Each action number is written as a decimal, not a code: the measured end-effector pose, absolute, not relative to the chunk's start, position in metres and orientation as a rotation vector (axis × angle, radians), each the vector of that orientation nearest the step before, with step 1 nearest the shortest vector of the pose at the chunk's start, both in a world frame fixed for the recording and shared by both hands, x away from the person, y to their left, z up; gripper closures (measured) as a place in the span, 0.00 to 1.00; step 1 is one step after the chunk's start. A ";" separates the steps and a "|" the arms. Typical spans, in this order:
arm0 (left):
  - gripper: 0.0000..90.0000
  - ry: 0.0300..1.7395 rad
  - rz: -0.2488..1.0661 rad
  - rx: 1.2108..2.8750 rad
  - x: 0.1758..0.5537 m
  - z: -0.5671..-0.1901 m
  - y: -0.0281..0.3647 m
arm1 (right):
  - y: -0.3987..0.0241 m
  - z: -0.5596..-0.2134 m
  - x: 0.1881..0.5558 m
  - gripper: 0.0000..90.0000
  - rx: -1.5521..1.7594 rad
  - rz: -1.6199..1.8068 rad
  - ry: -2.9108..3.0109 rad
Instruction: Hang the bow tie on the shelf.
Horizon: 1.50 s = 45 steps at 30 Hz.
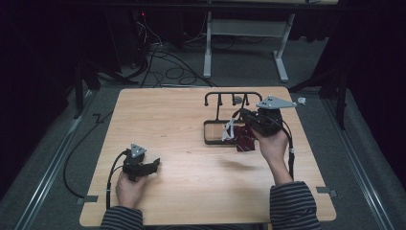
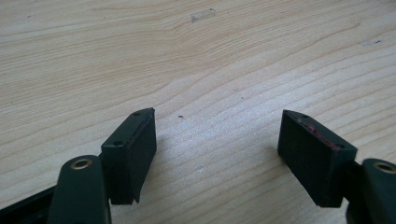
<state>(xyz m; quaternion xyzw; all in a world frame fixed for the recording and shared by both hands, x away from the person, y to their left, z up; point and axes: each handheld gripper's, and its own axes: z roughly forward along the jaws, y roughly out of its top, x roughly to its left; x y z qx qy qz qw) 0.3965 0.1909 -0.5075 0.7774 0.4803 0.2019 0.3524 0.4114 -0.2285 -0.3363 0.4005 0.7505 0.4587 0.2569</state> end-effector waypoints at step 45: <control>0.32 1.243 0.519 2.006 0.397 -0.508 0.191 | -0.221 -0.337 0.477 1.00 1.203 1.192 1.993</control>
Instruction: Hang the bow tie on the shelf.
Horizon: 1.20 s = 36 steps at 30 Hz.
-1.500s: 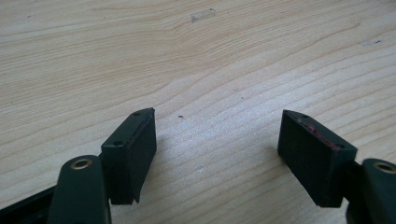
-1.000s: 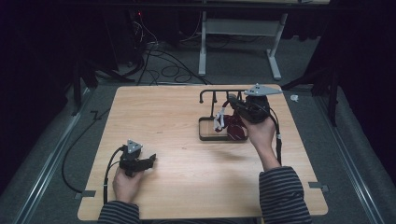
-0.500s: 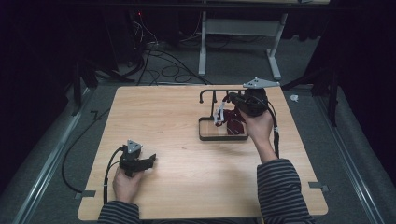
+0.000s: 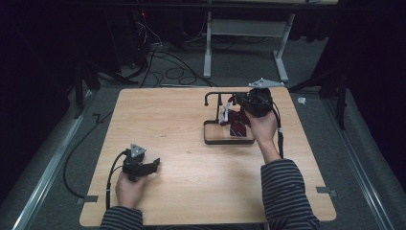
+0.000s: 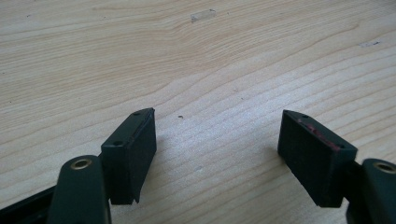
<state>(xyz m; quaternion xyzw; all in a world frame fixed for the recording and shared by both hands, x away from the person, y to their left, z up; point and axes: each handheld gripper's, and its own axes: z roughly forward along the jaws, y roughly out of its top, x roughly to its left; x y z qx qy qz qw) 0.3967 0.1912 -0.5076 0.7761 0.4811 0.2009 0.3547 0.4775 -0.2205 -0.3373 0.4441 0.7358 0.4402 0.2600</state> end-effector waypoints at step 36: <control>0.32 1.241 0.529 2.014 0.396 -0.508 0.190 | -0.238 -0.340 0.454 0.80 1.213 1.205 1.992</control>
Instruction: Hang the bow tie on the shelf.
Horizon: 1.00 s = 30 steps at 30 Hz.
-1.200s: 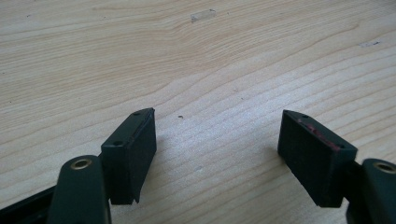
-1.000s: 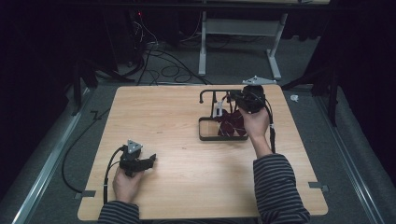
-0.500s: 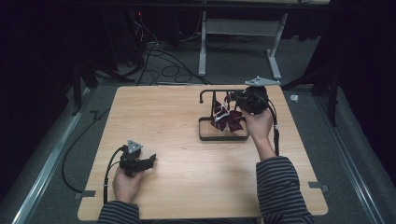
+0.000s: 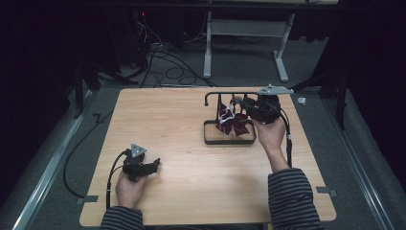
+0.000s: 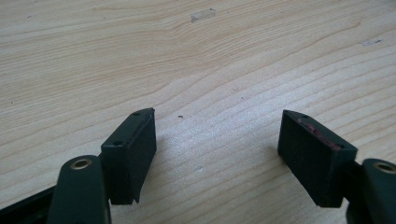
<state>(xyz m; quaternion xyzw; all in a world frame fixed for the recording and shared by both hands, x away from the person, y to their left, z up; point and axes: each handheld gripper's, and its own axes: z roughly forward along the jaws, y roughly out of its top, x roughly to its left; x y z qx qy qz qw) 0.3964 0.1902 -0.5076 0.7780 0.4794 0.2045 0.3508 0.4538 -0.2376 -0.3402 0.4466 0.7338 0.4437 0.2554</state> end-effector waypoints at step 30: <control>0.32 1.241 0.530 2.015 0.396 -0.508 0.190 | -0.270 -0.353 0.421 0.75 1.256 1.266 1.975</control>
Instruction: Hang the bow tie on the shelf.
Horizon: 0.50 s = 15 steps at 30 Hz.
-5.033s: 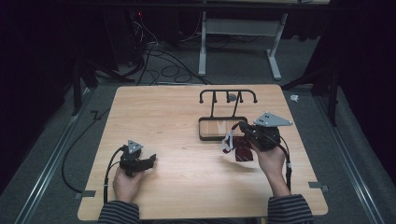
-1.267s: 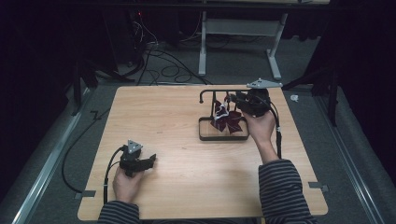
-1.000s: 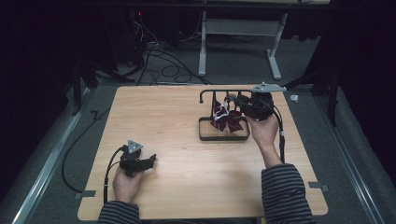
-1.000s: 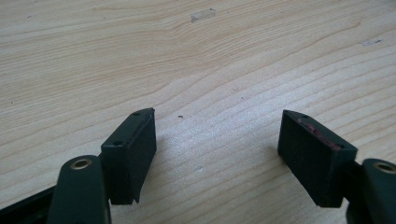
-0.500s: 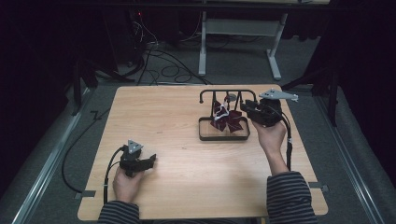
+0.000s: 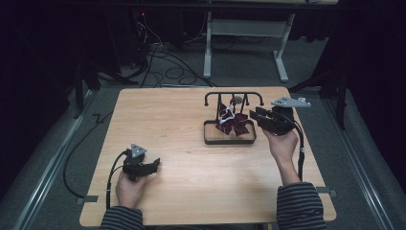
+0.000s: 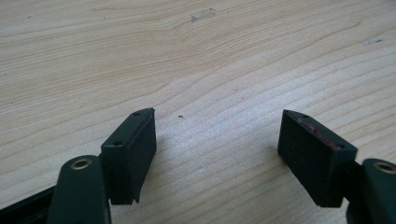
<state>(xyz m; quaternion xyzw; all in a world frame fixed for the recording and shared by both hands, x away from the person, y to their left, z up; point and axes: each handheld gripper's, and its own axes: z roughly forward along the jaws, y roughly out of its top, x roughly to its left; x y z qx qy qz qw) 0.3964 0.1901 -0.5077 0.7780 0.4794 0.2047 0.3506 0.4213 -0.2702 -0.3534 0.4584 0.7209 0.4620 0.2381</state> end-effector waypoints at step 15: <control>0.32 1.241 0.530 2.015 0.396 -0.508 0.190 | -0.279 -0.359 0.410 0.74 1.272 1.278 1.969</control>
